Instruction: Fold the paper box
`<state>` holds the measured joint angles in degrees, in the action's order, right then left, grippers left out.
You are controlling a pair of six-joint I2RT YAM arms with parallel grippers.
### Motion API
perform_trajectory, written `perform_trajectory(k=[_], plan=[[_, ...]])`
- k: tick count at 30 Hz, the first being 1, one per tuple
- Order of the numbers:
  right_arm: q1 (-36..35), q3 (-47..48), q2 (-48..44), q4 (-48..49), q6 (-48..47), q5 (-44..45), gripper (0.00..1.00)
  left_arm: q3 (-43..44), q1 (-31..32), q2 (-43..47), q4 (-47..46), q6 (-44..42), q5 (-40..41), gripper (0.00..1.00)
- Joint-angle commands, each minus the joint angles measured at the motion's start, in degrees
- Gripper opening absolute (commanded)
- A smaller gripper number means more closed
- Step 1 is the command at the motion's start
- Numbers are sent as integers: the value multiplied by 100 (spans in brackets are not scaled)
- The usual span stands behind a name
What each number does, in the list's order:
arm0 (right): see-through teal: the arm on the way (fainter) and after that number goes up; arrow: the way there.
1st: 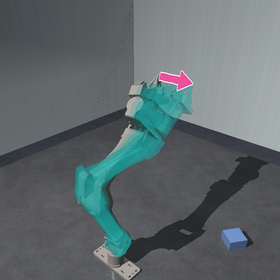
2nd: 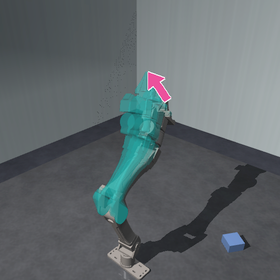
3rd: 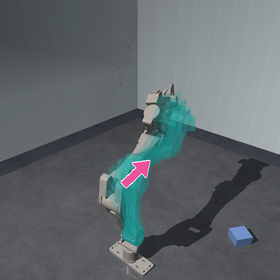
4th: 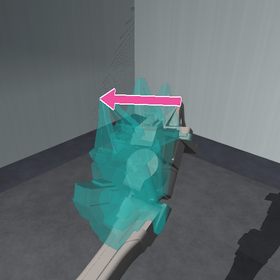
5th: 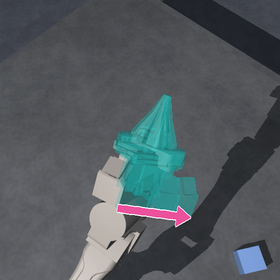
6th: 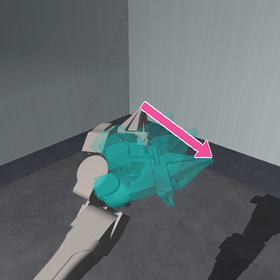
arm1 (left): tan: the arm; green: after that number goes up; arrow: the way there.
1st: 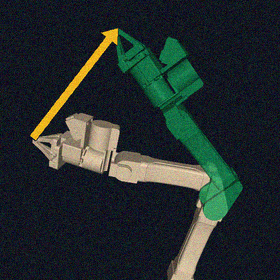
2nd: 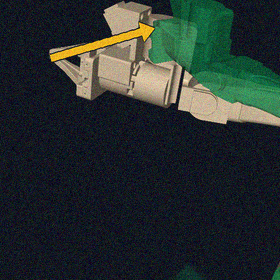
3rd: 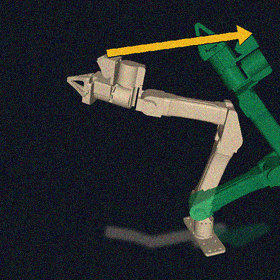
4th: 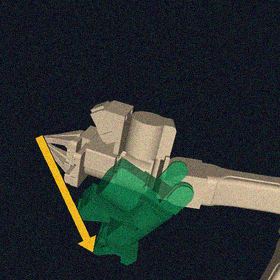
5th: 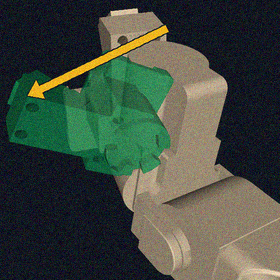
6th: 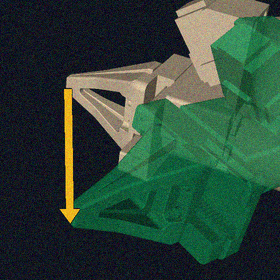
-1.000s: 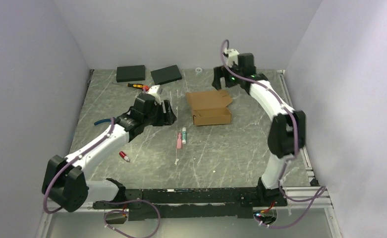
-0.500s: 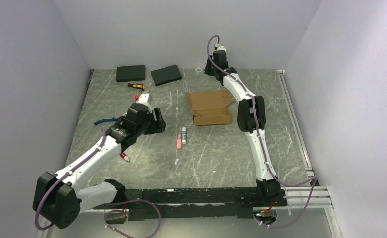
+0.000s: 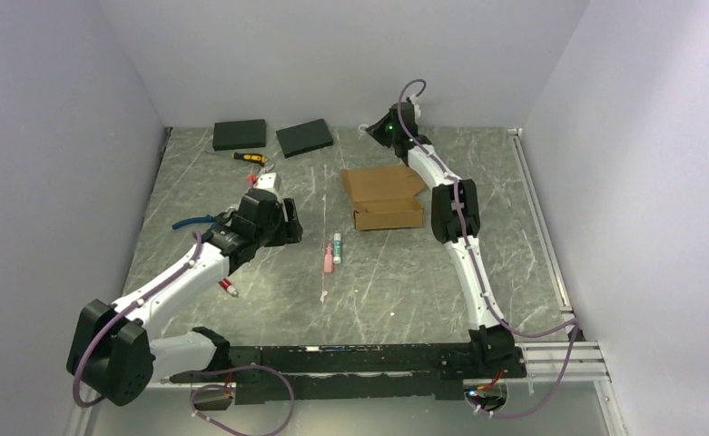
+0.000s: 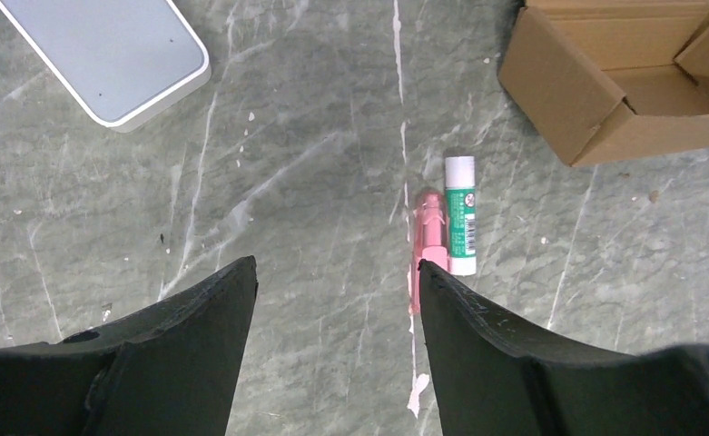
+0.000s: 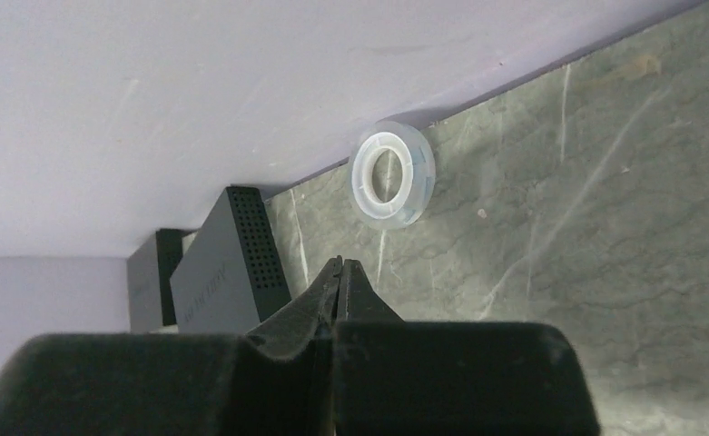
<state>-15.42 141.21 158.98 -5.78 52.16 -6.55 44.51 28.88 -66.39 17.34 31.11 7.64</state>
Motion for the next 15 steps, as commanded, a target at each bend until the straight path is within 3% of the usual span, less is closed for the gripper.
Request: perform_trajectory(k=[1, 15], plan=[[-48, 536, 229, 396, 801, 124, 0, 313, -24, -205, -81, 70, 184, 70], [-131, 1247, 799, 501, 812, 1066, 0, 607, -24, -453, -10, 82, 358, 70]])
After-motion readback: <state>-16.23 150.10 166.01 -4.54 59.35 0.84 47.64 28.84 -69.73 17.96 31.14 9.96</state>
